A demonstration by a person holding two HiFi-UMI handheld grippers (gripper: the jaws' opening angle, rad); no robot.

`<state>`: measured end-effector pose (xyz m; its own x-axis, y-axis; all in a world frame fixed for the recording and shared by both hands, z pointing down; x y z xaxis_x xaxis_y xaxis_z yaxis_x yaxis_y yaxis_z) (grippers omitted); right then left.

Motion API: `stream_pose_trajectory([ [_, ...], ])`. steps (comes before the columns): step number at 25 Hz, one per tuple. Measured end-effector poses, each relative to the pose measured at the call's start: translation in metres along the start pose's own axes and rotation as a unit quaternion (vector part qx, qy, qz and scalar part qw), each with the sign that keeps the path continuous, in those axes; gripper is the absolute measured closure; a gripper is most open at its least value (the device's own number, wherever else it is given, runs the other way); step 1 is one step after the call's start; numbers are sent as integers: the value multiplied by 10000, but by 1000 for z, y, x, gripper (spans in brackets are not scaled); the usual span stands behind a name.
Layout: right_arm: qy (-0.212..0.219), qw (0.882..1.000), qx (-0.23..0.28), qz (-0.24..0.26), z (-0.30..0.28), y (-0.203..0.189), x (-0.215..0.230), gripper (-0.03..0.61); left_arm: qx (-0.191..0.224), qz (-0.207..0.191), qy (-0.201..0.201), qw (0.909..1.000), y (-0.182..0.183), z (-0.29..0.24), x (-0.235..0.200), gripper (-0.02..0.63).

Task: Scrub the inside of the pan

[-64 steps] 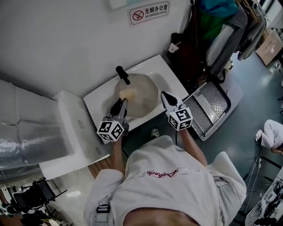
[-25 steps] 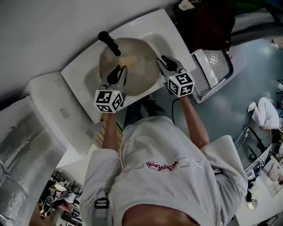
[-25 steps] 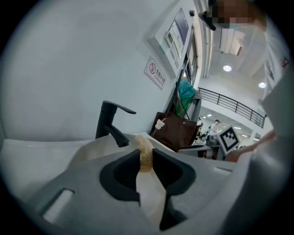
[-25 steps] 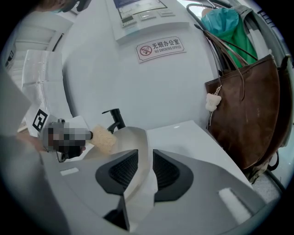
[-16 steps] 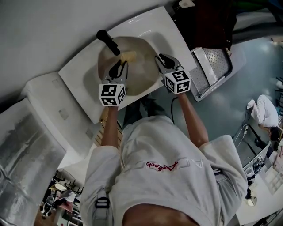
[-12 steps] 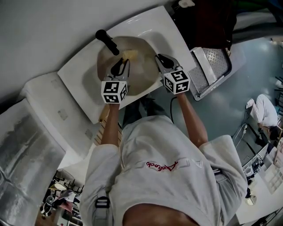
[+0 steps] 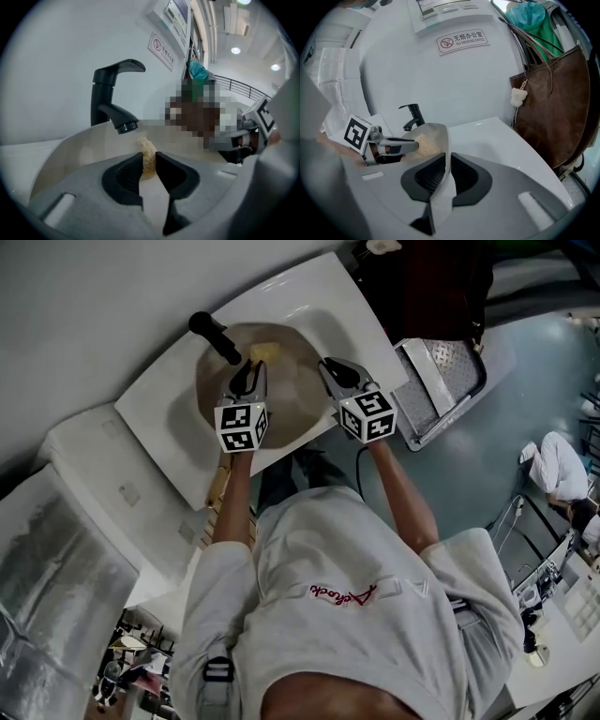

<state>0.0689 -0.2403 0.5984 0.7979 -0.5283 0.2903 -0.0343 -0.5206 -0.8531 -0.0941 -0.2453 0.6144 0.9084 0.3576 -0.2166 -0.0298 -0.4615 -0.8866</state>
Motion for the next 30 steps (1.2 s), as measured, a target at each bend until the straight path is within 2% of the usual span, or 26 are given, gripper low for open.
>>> stream_pose_trajectory([
  [7,65,10000,16,-30,0,0,0,532,36,33,94,9999,0,-8,-5,528],
  [14,114,9999,-1,-40,-1,-1,0,532,-108,-225,-348,9991,-2,-14,21,529],
  [22,112,9999,6,-33,-1,0,2,532,-469,-483,-948,9932,-20,-5,54,532],
  [30,59,10000,13,36,-2,0,2,534,-635,-614,-1246,9883,-34,8,72,532],
])
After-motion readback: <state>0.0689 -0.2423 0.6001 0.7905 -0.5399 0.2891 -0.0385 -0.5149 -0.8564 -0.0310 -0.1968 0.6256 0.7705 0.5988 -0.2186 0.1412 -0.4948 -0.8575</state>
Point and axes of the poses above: the fingertips, and each gripper's own axes: z backward along the fingers, x to its right, y out of its top, the point moved 3 cm from there along z, backward along the fingers, and after that the axes turned 6 degrees about x, right-handed, at the moved point
